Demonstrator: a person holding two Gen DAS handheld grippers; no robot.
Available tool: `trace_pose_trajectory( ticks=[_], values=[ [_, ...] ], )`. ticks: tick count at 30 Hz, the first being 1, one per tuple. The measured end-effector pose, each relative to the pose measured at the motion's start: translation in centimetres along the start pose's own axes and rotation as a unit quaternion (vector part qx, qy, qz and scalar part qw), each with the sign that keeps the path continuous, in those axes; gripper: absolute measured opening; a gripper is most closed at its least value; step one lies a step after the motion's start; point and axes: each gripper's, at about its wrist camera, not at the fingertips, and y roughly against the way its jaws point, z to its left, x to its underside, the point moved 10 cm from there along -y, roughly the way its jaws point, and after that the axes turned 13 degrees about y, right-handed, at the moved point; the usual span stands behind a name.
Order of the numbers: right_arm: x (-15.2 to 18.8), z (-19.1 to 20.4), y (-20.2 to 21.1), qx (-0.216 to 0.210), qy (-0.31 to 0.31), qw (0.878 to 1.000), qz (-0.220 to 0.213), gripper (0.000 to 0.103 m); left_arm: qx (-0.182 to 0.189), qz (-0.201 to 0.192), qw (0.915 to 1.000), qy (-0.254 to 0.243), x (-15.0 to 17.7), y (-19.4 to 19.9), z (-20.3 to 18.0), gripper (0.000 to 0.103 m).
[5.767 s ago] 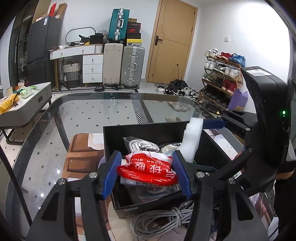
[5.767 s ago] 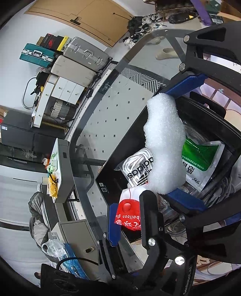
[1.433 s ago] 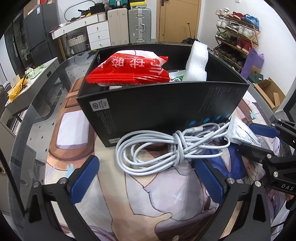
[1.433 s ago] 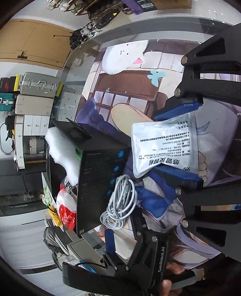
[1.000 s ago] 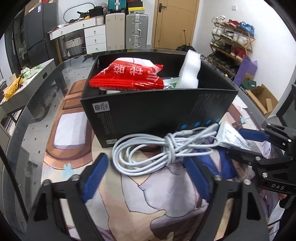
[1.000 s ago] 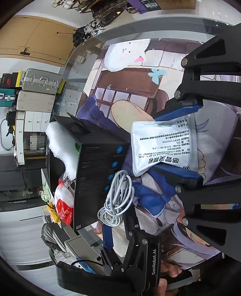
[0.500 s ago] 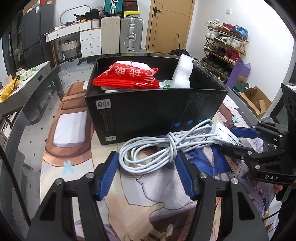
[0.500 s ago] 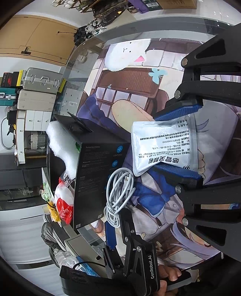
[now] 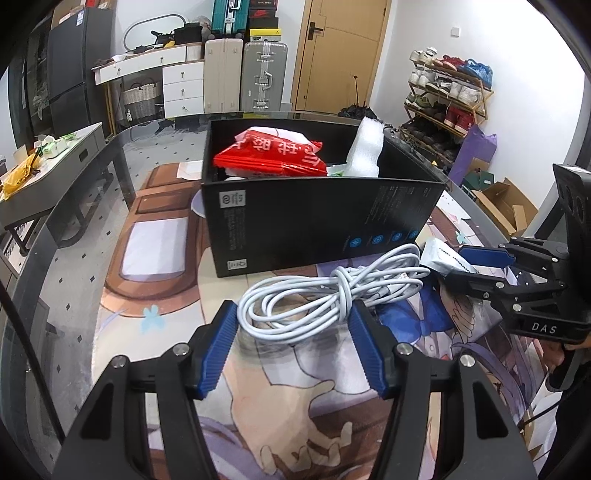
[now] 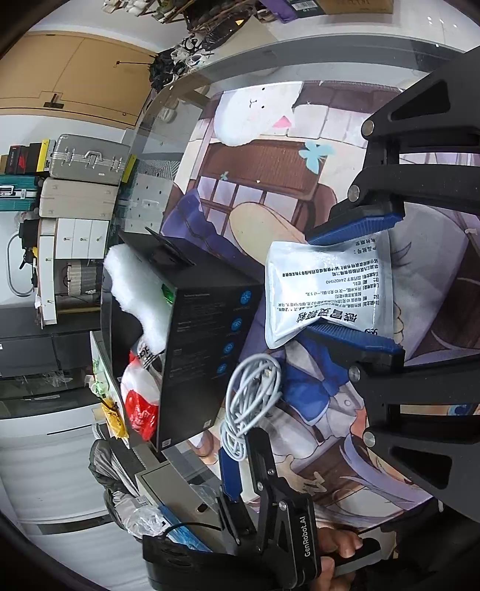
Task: Organize soft objects
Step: 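Carry the cable and medicine packet into the box and open both tools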
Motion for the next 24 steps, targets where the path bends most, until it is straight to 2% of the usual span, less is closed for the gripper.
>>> trace_pose_trajectory(
  ticks=[9,24],
  values=[
    [-0.7,0.0,1.4,0.001,0.000,1.000,-0.021,0.044,0.018,-0.021,0.9995,0.014,-0.4,2.1,0.5,0.060],
    [-3.5,-0.6,5.9,0.027,-0.013,0.996,-0.079,0.044,0.041,-0.083,0.9953,0.028,-3.9,6.2,0.8,0.060]
  ],
)
